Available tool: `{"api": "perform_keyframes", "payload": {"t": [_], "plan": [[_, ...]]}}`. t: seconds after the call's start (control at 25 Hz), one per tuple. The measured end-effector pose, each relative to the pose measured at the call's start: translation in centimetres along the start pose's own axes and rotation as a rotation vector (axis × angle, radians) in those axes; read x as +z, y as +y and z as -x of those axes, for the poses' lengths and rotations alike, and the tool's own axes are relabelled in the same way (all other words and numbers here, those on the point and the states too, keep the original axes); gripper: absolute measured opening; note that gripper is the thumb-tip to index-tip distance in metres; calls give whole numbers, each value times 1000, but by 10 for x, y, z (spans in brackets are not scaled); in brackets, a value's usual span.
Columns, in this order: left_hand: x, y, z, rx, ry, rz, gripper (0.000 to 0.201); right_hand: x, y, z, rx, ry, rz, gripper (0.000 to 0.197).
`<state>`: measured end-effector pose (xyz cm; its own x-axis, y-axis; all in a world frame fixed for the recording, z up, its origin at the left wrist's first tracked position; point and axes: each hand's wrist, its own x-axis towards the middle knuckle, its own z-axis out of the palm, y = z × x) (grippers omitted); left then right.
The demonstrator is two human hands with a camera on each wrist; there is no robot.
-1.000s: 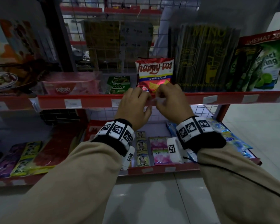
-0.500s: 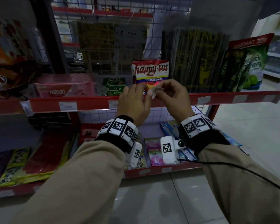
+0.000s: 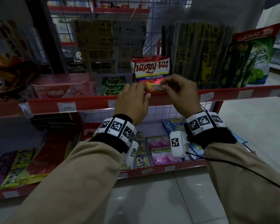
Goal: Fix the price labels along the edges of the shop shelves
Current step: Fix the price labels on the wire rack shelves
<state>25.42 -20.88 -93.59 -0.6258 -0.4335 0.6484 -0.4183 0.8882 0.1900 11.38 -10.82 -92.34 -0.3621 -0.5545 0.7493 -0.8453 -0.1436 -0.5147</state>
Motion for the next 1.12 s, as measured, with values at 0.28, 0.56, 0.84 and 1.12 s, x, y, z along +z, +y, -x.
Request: {"api": "perform_keyframes", "payload": {"t": [0.28,0.56,0.84,1.12], "plan": [[2,0,2,61,21,-52,26,5,7,3,-3,-84,113,11],[6,-1,3,72,56,-56,29,-5,12,2,-19,-121,102,15],[14,-2,3,87,91,-139,19,-1,9,6,-99,-179,248,10],[13,-2,5,109,114,-97,18,-5,3,4,-77,-336,426,19]]}}
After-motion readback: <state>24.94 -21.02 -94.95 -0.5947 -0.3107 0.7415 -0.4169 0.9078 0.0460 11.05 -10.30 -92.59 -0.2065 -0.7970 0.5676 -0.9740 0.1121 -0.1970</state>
